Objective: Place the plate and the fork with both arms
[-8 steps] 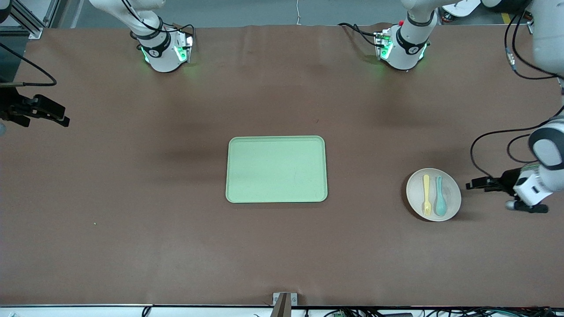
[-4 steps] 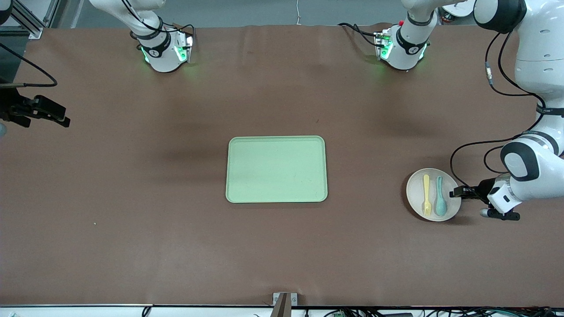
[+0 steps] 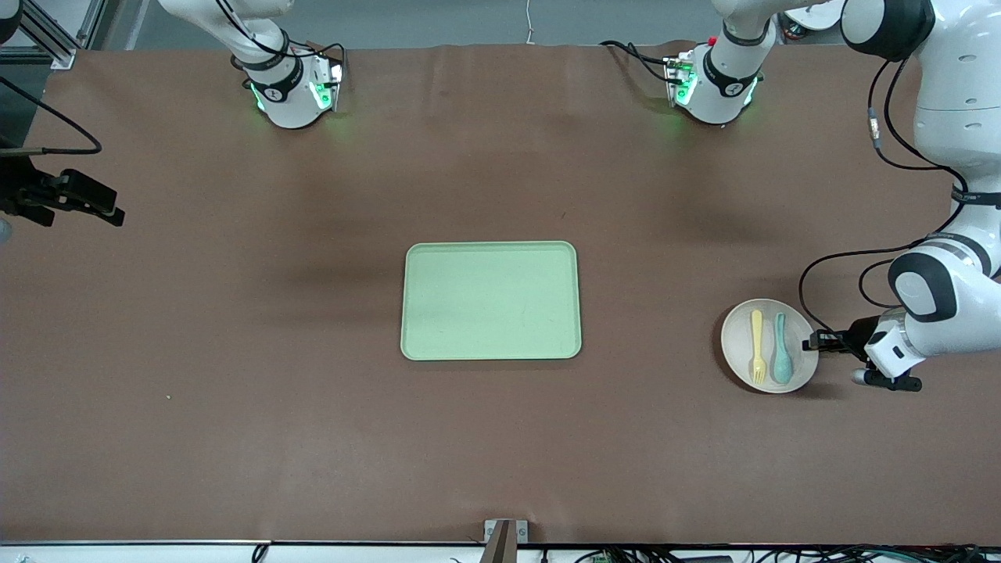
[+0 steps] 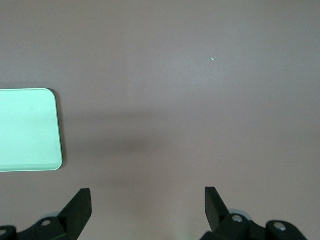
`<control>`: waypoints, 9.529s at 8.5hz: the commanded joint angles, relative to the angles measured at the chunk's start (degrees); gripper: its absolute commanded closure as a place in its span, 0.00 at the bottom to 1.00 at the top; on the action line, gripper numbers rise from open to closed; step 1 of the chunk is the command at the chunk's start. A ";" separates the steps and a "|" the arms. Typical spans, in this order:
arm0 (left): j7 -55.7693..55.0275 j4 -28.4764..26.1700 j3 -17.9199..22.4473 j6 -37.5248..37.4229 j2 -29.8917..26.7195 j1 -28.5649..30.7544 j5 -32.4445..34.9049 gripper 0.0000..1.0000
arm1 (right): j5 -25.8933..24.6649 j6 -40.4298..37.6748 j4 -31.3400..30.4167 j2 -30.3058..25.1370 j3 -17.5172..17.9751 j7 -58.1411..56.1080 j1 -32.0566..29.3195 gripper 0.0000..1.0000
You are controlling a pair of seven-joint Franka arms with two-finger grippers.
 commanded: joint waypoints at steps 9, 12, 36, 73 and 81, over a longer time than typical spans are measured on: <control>-14.37 2.18 -11.58 -3.67 -7.52 -4.34 0.13 1.00 | -0.45 3.79 -1.34 1.63 0.66 1.50 3.27 0.00; -31.80 2.35 -14.56 -3.15 -6.82 -13.39 -0.92 1.00 | -0.01 7.75 -1.69 5.05 0.66 11.42 10.64 0.00; -44.67 -12.94 -14.34 3.39 -35.09 -5.31 10.19 0.01 | 3.07 54.25 -3.63 41.35 0.40 43.87 46.26 0.35; -32.28 1.83 3.09 -27.40 -43.03 -20.10 17.97 0.01 | 5.97 14.31 -18.48 -2.03 0.75 19.30 12.74 0.18; -32.63 2.35 3.18 -27.40 -43.12 -20.01 17.88 0.01 | -2.21 4.24 -2.71 -2.62 1.28 -8.78 -2.52 0.05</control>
